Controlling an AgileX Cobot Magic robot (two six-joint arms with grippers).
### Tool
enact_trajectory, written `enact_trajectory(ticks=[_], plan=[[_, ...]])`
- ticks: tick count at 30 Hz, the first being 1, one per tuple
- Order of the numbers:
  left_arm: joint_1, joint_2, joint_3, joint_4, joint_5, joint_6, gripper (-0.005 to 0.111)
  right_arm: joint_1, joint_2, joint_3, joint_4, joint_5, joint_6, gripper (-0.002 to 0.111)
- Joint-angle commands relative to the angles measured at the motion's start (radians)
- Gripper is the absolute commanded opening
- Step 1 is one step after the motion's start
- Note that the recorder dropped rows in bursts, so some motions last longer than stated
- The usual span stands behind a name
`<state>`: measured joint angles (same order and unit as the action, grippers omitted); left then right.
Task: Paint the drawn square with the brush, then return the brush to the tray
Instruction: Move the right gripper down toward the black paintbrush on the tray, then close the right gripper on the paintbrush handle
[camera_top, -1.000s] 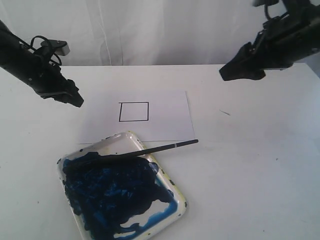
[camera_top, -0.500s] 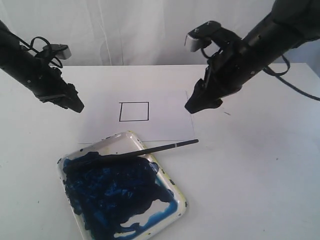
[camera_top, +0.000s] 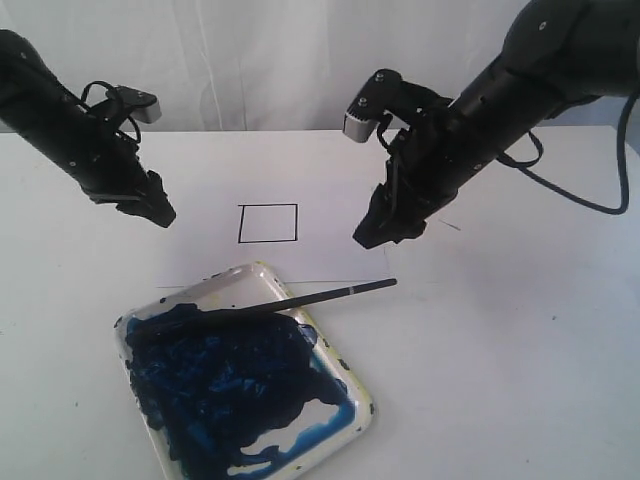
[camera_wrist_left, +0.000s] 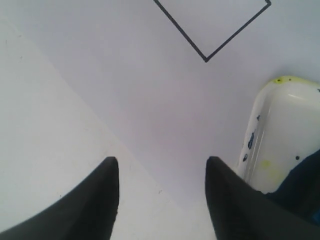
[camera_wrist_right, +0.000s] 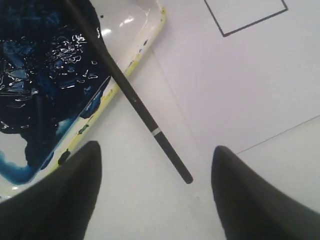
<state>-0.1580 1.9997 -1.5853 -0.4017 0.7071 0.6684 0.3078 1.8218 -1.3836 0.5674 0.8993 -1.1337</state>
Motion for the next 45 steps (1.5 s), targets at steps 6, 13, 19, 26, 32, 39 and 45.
enact_trajectory(ticks=[6,13,19,26,32,39,45], plan=[[-0.008,0.001,-0.141,0.076,0.158,-0.092,0.056,0.01,0.065,0.0,0.007,0.01,-0.036,0.061],[-0.029,0.015,-0.15,0.218,0.176,-0.138,0.055,0.011,0.093,-0.002,0.002,0.046,-0.027,0.061],[-0.065,0.049,-0.15,0.346,0.152,-0.179,0.054,0.025,0.093,-0.016,-0.041,0.048,0.051,0.061],[-0.074,0.051,-0.15,0.336,0.091,-0.179,0.056,0.095,0.093,-0.046,-0.114,0.04,0.098,0.061],[-0.074,0.051,-0.15,0.336,0.096,-0.179,0.058,0.121,0.099,-0.046,-0.124,0.013,0.055,0.06],[-0.074,0.051,-0.15,0.336,0.102,-0.179,0.058,0.121,0.127,-0.042,-0.124,0.017,0.034,0.06],[-0.074,0.051,-0.15,0.336,0.102,-0.179,0.058,0.121,0.141,-0.042,-0.124,0.017,-0.016,0.06]])
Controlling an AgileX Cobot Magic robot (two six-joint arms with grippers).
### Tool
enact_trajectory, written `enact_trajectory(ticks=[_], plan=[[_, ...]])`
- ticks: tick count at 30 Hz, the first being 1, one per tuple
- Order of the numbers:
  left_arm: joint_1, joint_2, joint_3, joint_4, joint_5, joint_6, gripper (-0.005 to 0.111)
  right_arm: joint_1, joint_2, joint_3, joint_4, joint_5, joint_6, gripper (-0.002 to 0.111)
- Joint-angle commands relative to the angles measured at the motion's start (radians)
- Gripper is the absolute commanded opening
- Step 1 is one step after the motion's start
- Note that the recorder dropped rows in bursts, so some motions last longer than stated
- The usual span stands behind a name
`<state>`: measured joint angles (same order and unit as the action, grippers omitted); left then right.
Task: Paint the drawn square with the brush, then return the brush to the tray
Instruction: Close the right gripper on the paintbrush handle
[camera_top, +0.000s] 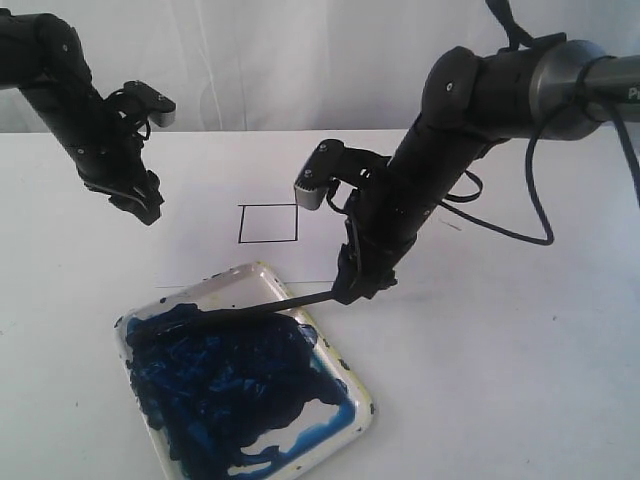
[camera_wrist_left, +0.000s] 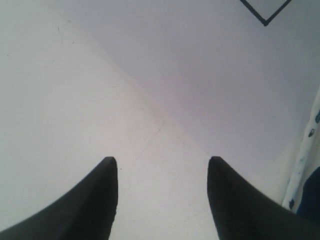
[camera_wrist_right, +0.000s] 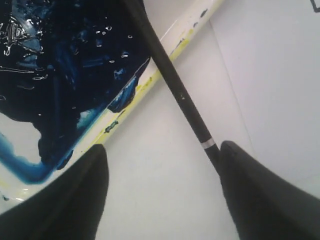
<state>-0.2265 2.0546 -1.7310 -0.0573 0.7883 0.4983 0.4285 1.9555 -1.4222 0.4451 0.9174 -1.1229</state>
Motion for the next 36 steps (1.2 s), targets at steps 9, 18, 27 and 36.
enact_trajectory(ticks=[9,18,27,36], plan=[[-0.005,-0.004,-0.004,-0.009,0.023,-0.009,0.058,0.001,0.076,-0.004,0.003,-0.075,-0.188,0.06],[-0.005,-0.004,-0.004,-0.009,0.008,-0.009,0.058,0.001,0.14,-0.004,0.081,-0.159,-0.384,0.056],[-0.005,-0.004,-0.004,-0.009,0.0,-0.009,0.058,0.001,0.163,-0.004,0.161,-0.208,-0.488,0.054],[-0.005,-0.004,-0.004,-0.009,0.0,-0.009,0.058,0.001,0.199,-0.004,0.161,-0.202,-0.498,0.054]])
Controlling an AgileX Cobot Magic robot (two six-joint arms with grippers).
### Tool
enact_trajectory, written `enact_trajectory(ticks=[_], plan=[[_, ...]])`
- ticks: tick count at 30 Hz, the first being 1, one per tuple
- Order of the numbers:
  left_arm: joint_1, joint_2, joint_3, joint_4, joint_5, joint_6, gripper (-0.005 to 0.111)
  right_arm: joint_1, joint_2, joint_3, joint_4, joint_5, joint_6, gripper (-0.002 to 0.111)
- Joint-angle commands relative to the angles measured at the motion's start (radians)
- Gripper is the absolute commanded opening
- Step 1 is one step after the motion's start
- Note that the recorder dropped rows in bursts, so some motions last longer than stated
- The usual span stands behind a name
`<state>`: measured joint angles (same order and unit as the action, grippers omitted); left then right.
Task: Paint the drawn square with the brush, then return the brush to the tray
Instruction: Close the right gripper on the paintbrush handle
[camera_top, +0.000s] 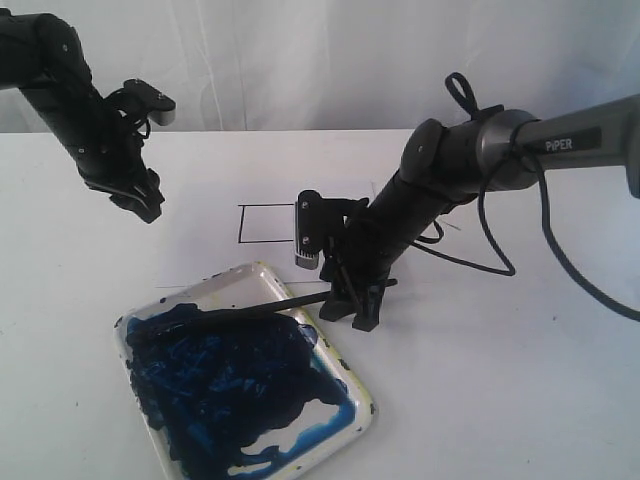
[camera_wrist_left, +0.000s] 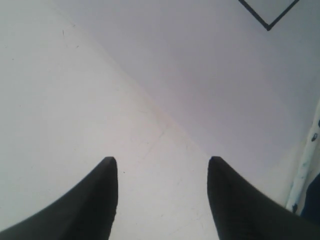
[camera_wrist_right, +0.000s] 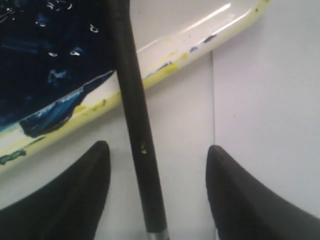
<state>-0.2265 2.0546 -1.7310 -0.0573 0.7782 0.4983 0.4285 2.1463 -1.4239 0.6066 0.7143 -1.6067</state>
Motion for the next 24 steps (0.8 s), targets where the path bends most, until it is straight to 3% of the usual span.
enact_trajectory(ticks=[1,17,24], plan=[[-0.005,-0.004,-0.004,-0.009,0.01,-0.009,0.058,0.001,0.008,-0.002,-0.001,0.001,-0.014,0.054],[-0.005,-0.004,-0.004,-0.009,-0.002,-0.008,0.058,0.001,0.01,-0.002,-0.001,0.041,-0.013,0.054],[-0.005,-0.004,-0.004,-0.009,-0.001,-0.008,0.058,0.001,0.01,-0.002,-0.001,0.053,-0.013,0.036]])
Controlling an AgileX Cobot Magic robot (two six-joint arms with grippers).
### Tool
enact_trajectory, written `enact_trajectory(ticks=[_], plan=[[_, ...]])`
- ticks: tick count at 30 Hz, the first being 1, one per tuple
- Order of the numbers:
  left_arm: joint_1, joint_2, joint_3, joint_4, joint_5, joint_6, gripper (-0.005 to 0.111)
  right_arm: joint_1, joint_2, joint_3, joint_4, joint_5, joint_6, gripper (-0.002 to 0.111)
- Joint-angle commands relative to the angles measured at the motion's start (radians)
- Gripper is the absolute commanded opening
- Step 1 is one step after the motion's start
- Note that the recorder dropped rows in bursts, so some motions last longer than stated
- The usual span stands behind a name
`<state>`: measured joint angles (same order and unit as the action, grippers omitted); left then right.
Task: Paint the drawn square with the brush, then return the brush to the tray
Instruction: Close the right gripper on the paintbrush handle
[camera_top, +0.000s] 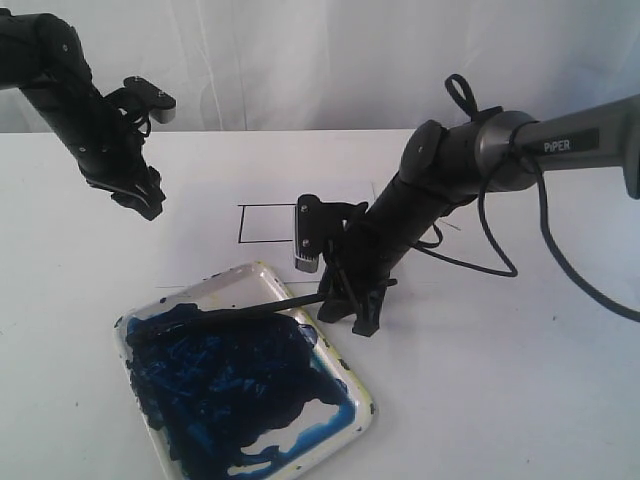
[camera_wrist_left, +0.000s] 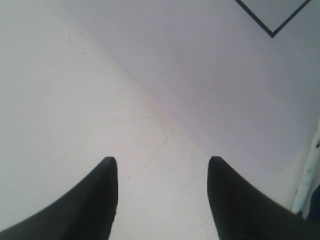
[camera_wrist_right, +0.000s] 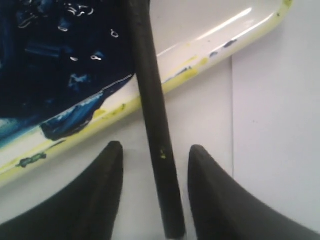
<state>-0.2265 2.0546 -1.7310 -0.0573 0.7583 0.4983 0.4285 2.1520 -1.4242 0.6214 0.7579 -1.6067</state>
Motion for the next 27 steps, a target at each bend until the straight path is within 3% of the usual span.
enact_trajectory(ticks=[1,11,17,27], plan=[[-0.005,-0.004,-0.004,-0.009,0.019,-0.008,0.058,0.001,0.005,-0.002,-0.016,0.011,-0.013,0.036],[-0.005,-0.004,-0.004,-0.009,0.017,-0.005,0.058,0.001,0.005,-0.002,-0.016,0.011,-0.013,0.035],[-0.005,-0.004,-0.004,-0.009,0.017,-0.005,0.058,0.001,0.005,-0.002,-0.016,0.011,-0.013,0.019],[-0.005,-0.004,-0.004,-0.009,0.017,-0.005,0.058,0.001,0.005,-0.002,-0.018,0.011,-0.013,0.003]])
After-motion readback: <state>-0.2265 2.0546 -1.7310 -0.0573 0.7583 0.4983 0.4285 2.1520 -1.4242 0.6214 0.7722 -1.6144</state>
